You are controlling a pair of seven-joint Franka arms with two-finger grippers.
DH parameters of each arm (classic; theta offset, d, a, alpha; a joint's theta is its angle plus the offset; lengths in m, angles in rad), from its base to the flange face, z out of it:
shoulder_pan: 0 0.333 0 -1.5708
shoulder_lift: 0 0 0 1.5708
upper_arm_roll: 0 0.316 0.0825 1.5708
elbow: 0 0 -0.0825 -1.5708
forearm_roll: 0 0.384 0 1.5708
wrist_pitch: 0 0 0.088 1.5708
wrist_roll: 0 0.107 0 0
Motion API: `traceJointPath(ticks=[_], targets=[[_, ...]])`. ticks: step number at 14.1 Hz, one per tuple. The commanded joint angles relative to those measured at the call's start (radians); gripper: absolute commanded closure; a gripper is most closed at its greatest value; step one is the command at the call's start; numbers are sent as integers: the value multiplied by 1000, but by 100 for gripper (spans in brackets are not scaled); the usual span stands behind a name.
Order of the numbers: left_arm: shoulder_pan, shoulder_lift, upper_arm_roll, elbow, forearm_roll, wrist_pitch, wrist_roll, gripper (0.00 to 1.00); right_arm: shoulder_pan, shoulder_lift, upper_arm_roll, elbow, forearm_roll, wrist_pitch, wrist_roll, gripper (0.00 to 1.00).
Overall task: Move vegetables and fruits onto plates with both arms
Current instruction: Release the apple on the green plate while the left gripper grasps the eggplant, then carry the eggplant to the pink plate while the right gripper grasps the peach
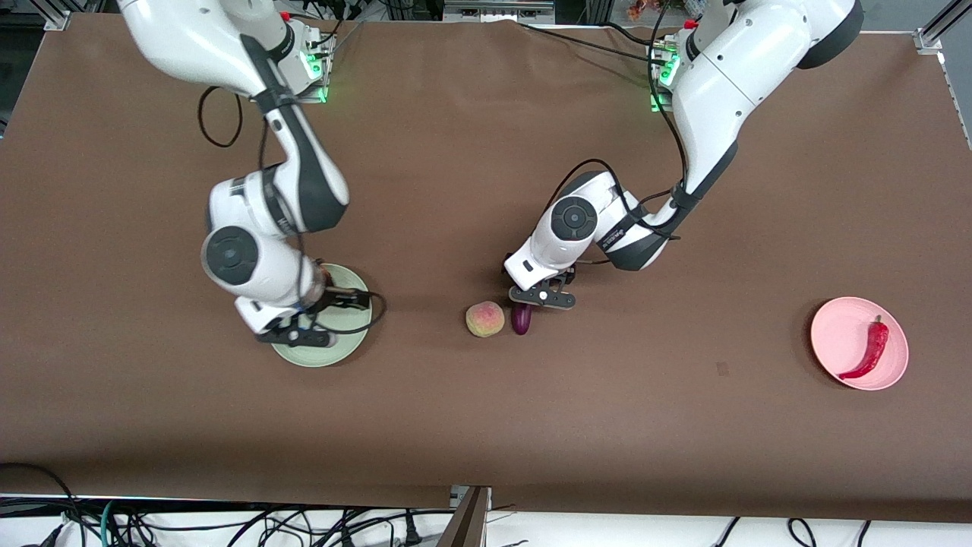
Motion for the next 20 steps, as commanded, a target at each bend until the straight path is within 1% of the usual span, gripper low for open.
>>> traceJointPath(ticks=[1,2,4,6,8,9,11,13,15,17,18,20], targets=[[6,-11,12,15,25,-8,1,95,108,70,-5,110,13,-11,180,1],[11,-24,12,15,23,-17,-2,100,142,104,-6,151,12,-6,254,1],[37,-70,12,23,25,-106,4,100,185,152,-6,198,10,46,357,1],[87,-159,9,23,23,-229,73,100,205,187,-6,206,10,132,392,1],[153,-242,5,27,19,-351,179,100,226,221,-6,224,7,201,395,1],[192,-280,5,27,11,-381,240,100,235,244,-9,250,6,221,395,1],[291,-330,4,31,6,-433,439,100,249,313,-11,326,-1,267,395,1],[398,-339,4,60,6,-490,642,100,272,373,-14,392,-55,284,397,1],[497,-337,4,75,5,-531,823,93,280,390,-14,394,-77,328,402,1],[606,-325,8,61,-36,-573,985,92,282,393,-14,394,-79,342,403,1],[649,-310,13,58,-34,-576,1045,92,289,394,-14,394,-86,351,403,1],[762,-269,13,66,-29,-562,1170,92,292,420,-14,394,-137,370,405,1]])
